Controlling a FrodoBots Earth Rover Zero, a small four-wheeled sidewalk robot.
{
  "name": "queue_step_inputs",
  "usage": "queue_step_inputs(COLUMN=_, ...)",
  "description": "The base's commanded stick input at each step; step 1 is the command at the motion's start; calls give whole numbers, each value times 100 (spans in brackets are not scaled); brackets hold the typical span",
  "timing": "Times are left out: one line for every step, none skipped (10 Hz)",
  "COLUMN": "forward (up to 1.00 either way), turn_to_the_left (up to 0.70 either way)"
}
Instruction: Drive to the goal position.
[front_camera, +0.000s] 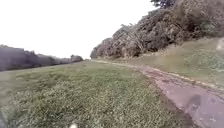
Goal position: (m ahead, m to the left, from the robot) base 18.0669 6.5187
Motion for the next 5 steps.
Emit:
queue_step_inputs(forward=4, turn_to_the_left=0)
queue_step_inputs(forward=4, turn_to_the_left=0)
queue_step_inputs(forward=5, turn_to_the_left=0)
queue_step_inputs(forward=4, turn_to_the_left=0)
queue_step_inputs(forward=5, turn_to_the_left=0)
